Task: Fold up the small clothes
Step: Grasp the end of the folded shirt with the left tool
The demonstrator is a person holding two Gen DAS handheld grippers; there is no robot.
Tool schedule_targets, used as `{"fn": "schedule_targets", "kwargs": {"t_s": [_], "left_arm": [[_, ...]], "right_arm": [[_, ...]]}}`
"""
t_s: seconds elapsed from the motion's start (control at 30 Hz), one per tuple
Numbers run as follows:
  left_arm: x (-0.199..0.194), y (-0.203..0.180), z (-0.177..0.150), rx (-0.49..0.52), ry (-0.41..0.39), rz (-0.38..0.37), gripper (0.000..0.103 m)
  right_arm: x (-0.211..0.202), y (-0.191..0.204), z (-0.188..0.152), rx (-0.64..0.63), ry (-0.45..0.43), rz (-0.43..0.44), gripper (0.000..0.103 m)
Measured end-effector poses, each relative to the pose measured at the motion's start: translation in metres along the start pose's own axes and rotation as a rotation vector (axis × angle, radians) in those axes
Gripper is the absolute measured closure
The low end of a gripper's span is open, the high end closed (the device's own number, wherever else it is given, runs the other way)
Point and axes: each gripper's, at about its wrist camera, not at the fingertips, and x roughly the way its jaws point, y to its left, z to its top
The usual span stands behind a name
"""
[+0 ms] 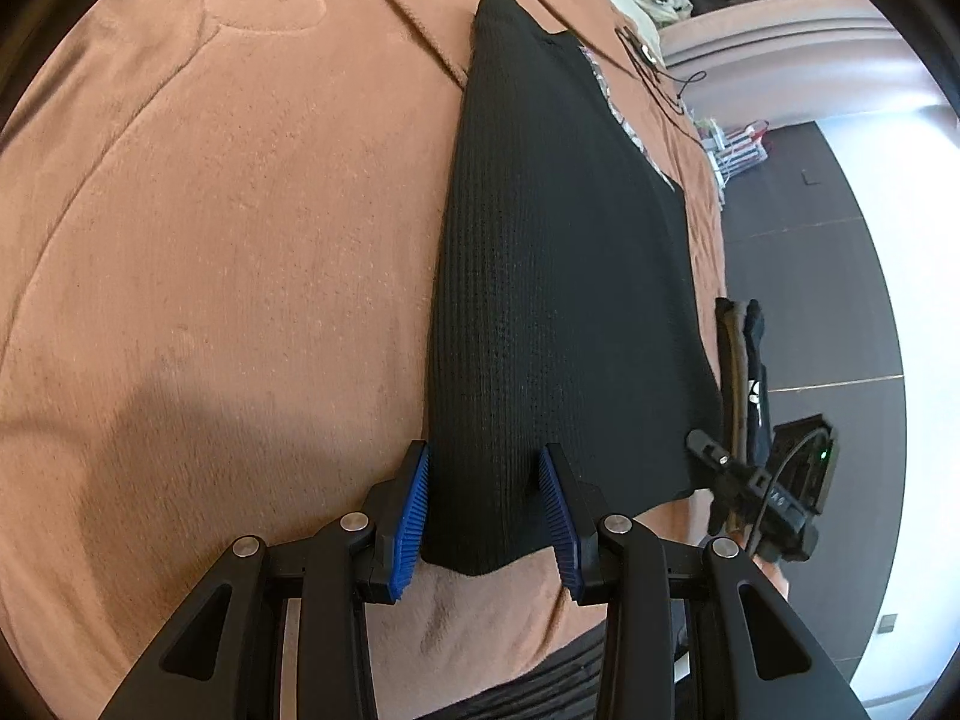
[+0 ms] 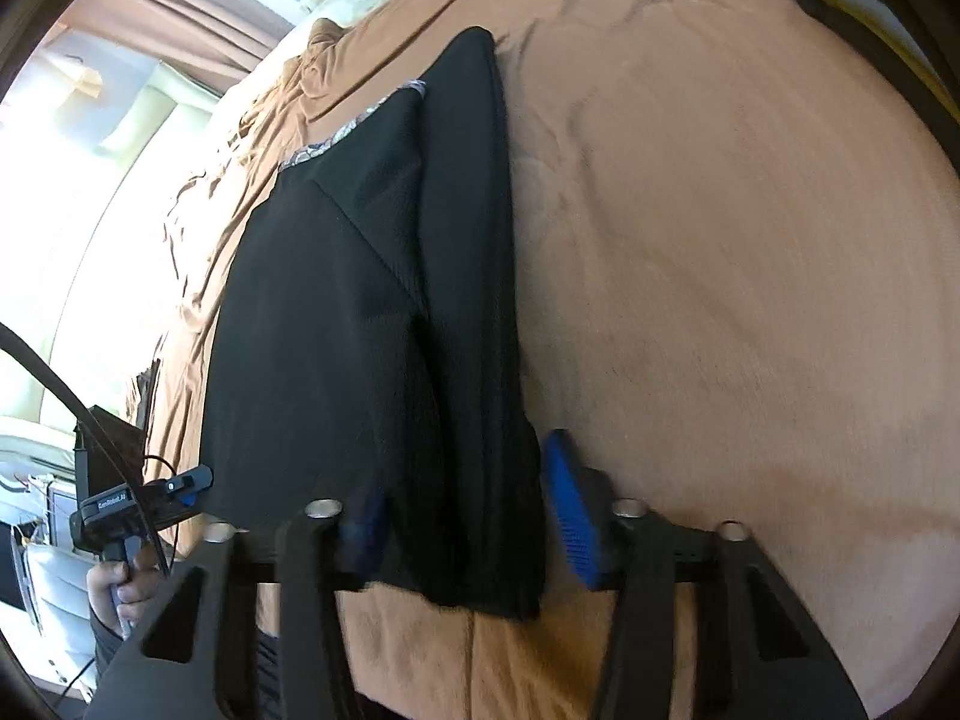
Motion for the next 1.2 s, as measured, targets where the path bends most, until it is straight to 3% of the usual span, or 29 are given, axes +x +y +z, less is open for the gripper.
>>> {"fn": "schedule_targets", "kwargs": {"t_s": [0.1,0.13,0.47,0.9,0.97,1.03,1.07,1.13,1.2], "left_arm": [[0.002,-0.002,0.0,0.003,0.009,0.002,0.09],[0.001,-0.002,0.0,-0.003,0.008,-0.011,0.091],[-0.043,-0.007,0.0,0.058,-0.047,-0.023,0.094],[-0.068,0.009,-0.028,0.128,0.009,0.011,0.092],[-0.066,0.011,-0.025,0.118,0.002,0.027,0.089],[-0.062,0.014,-0.02,0.101,0.001,0.044,0.074],[-0.061,0.016,-0.019,0.096,-0.003,0.048,0.069],[-0.059,0.016,-0.012,0.094,-0.017,0.051,0.059],[-0.056,0.018,-0.005,0.09,-0.023,0.053,0.057]], "right_arm": [[-0.003,-0.002,-0.006,0.01,0.0,0.015,0.088],[-0.003,0.001,-0.008,0.003,-0.005,0.011,0.091],[-0.012,0.03,-0.036,-0.063,0.0,0.02,0.094],[-0.006,0.042,-0.063,-0.134,0.098,0.087,0.092],[-0.005,0.037,-0.055,-0.127,0.088,0.082,0.082],[-0.006,0.026,-0.046,-0.079,0.056,0.087,0.045],[-0.009,0.021,-0.041,-0.056,0.025,0.098,0.038],[-0.012,0.014,-0.028,-0.033,-0.018,0.127,0.034],[-0.008,0.008,-0.015,-0.021,-0.02,0.142,0.034]]}}
